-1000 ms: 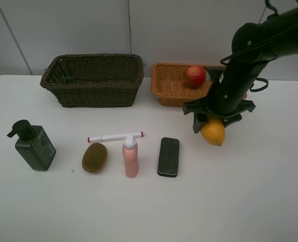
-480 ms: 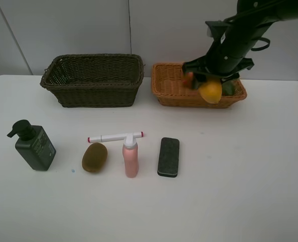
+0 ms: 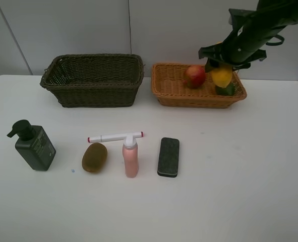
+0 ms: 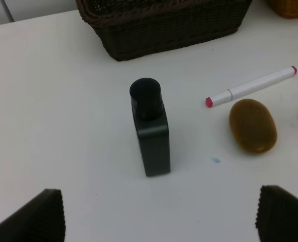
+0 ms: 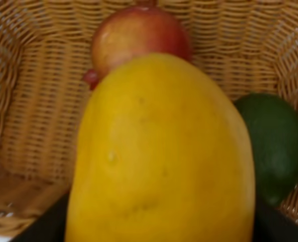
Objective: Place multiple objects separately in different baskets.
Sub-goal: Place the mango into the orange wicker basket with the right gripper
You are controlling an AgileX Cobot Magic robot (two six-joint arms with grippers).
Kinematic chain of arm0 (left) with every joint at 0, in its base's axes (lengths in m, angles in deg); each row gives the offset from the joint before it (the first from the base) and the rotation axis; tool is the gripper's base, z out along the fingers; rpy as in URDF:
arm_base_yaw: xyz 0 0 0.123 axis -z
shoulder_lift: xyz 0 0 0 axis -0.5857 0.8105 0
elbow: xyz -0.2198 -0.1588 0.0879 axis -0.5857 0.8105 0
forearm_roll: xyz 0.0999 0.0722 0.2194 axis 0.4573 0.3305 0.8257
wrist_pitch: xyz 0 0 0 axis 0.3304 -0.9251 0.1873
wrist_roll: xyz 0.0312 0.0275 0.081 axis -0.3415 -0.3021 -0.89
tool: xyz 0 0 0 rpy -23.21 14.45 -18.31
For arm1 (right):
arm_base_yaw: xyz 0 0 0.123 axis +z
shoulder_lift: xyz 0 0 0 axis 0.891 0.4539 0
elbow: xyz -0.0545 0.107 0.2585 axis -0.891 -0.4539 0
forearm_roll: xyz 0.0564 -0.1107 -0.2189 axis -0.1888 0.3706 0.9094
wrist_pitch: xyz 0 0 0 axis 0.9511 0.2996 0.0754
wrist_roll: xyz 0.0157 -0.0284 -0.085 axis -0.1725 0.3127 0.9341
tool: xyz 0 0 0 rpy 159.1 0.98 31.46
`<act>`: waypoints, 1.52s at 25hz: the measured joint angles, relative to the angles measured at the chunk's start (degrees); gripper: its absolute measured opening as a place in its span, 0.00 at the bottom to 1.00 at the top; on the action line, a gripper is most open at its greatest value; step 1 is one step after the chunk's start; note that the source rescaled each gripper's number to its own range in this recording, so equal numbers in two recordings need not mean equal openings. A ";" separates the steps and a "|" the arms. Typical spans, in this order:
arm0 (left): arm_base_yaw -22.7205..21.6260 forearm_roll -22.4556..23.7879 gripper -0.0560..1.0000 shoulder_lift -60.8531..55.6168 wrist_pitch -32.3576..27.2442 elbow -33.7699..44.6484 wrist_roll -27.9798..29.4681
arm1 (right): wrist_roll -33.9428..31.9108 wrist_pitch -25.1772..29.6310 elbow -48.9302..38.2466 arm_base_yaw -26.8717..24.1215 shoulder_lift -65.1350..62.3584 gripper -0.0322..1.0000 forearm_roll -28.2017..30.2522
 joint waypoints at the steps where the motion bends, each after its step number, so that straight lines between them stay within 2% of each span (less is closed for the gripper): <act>1: 0.00 0.00 1.00 0.00 0.00 0.00 0.00 | 0.00 -1.32 0.00 -0.19 0.80 0.14 0.00; 5: 0.00 0.00 1.00 0.00 0.00 0.00 0.00 | 0.00 -3.70 2.14 -0.63 4.32 0.14 0.00; 10: 0.00 0.00 1.00 0.00 0.00 0.00 0.00 | 0.07 -2.38 9.07 -0.63 9.50 0.14 0.00; 15: 0.00 0.00 1.00 0.00 0.00 0.00 0.00 | 0.13 -1.10 12.05 -0.63 12.90 0.14 0.00; 38: 0.00 0.00 1.00 0.00 0.00 0.00 0.00 | 1.45 -1.27 12.48 -0.63 15.07 0.14 0.00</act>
